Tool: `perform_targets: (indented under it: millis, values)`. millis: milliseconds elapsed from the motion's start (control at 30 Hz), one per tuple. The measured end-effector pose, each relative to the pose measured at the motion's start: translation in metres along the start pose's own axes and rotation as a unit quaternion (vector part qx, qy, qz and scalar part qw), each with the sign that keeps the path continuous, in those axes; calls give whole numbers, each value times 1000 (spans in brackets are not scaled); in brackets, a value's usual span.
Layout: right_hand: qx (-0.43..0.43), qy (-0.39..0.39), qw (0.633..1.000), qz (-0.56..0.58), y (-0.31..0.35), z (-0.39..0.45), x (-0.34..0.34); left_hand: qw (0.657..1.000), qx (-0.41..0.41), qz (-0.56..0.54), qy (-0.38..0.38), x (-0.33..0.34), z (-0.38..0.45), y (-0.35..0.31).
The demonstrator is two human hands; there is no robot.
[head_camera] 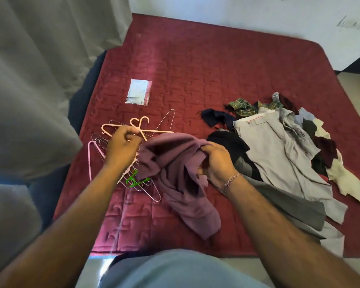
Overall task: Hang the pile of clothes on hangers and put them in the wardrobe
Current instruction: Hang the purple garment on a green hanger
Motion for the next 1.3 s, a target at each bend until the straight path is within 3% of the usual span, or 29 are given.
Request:
perform_targets:
  millis: [100, 167, 300, 467, 633, 767, 900, 1033, 1167, 1300]
  values:
    - [14, -4, 1000, 28, 11, -7, 27, 966, -14, -88, 241, 37, -20, -6]
    - [-6, 9, 1000, -1, 21, -11, 40, 940, 46, -43, 336, 54, -37, -11]
    - [-106, 132, 980, -109, 51, -28, 67, 934, 242, 12, 262, 42, -30, -41]
    - [-144, 221, 943, -204, 52, -41, 81, 882, 297, 30, 365, 46, -10, -63]
    - [-203, 138, 962, -119, 42, -37, 76, 880, 327, 54, 339, 44, -3, -78]
    - [-228, 79, 945, -221, 19, -34, 64, 921, 285, -30, 265, 36, 6, -89]
    - [-215, -1, 913, -346, -11, -26, 58, 917, 281, -105, 263, 29, 4, -107]
    - [-200, -82, 904, -368, -26, -11, 37, 920, 307, -85, 228, 21, 5, -113]
    - [-193, -54, 963, -180, -23, -2, -2, 940, 314, -24, 130, 4, 20, -103]
    - [-212, 9, 969, -125, 1, -6, -35, 953, 282, -6, 112, -4, 23, -91]
Point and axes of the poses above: each hand's wrist, its own z-axis towards the middle knuckle, its own x-axis out of the palm, y = z × x, the point moved 7 cm from there along z, towards the middle knuckle, and after that the axes turned 6 degrees about -y, right-handed, at the moved point
